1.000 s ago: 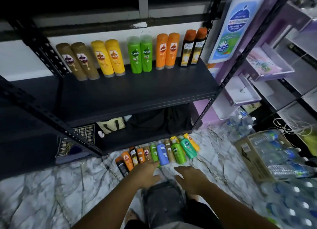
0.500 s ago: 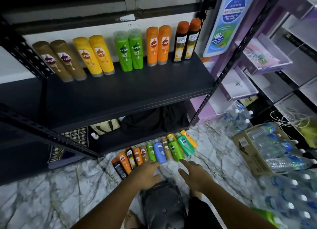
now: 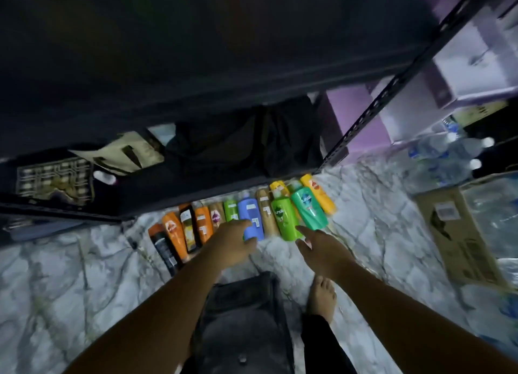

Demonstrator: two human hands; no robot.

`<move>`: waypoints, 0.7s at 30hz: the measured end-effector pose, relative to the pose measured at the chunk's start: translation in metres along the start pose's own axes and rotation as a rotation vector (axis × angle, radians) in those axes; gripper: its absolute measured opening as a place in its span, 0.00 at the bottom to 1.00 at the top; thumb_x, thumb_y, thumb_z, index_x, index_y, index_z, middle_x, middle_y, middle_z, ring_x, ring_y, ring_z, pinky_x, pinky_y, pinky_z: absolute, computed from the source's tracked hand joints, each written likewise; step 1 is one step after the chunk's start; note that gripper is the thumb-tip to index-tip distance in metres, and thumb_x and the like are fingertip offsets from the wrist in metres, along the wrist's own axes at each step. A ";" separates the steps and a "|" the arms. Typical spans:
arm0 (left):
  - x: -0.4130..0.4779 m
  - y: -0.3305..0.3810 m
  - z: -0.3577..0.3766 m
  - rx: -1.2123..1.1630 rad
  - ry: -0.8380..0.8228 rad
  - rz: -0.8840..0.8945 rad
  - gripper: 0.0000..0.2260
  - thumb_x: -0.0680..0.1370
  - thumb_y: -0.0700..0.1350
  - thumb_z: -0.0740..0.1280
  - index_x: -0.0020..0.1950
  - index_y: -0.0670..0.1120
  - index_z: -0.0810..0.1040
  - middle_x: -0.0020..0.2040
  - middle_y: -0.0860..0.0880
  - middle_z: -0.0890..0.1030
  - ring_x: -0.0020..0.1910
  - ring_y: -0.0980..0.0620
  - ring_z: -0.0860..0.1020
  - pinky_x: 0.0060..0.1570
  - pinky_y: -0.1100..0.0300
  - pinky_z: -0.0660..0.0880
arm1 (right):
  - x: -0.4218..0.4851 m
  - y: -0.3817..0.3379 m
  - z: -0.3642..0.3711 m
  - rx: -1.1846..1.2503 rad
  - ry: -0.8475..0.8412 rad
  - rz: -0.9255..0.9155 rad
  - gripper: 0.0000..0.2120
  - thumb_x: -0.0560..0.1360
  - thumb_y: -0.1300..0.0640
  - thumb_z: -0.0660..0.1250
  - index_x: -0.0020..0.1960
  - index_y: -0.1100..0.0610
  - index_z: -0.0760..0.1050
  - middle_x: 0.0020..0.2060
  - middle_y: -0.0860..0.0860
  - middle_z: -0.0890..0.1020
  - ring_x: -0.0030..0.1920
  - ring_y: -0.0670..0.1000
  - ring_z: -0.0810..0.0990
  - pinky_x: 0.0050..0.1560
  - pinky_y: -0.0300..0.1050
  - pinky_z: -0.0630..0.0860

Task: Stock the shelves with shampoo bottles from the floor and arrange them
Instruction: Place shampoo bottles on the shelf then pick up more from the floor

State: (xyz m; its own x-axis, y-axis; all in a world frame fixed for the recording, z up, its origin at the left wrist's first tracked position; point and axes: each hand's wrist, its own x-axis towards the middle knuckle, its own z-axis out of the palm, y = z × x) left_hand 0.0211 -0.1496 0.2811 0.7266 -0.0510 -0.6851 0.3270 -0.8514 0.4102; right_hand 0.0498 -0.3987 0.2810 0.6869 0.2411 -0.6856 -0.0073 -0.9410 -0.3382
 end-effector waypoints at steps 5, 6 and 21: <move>0.143 -0.068 0.085 -0.084 0.095 -0.115 0.28 0.82 0.55 0.66 0.80 0.46 0.67 0.77 0.45 0.71 0.73 0.45 0.71 0.66 0.59 0.67 | 0.138 0.047 0.088 0.010 -0.011 0.044 0.27 0.83 0.43 0.58 0.80 0.48 0.61 0.67 0.59 0.76 0.68 0.60 0.75 0.66 0.51 0.73; 0.167 -0.081 0.099 -0.104 0.110 -0.143 0.29 0.82 0.55 0.67 0.80 0.45 0.66 0.77 0.45 0.71 0.74 0.44 0.71 0.66 0.59 0.66 | 0.163 0.051 0.100 -0.003 -0.009 0.046 0.28 0.82 0.43 0.58 0.80 0.49 0.59 0.69 0.60 0.75 0.69 0.60 0.73 0.67 0.51 0.72; 0.345 -0.126 0.163 -0.061 0.259 -0.422 0.48 0.67 0.67 0.77 0.73 0.37 0.65 0.70 0.36 0.71 0.70 0.36 0.69 0.64 0.48 0.73 | 0.318 0.047 0.162 -0.143 0.260 0.159 0.38 0.75 0.46 0.72 0.77 0.53 0.56 0.75 0.61 0.59 0.60 0.65 0.78 0.49 0.57 0.79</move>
State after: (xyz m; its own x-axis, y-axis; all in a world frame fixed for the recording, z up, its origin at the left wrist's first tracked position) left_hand 0.1316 -0.1450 -0.1051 0.6474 0.4293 -0.6298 0.6537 -0.7376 0.1693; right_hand 0.1498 -0.3280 -0.0574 0.8478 0.0375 -0.5290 -0.0400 -0.9901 -0.1343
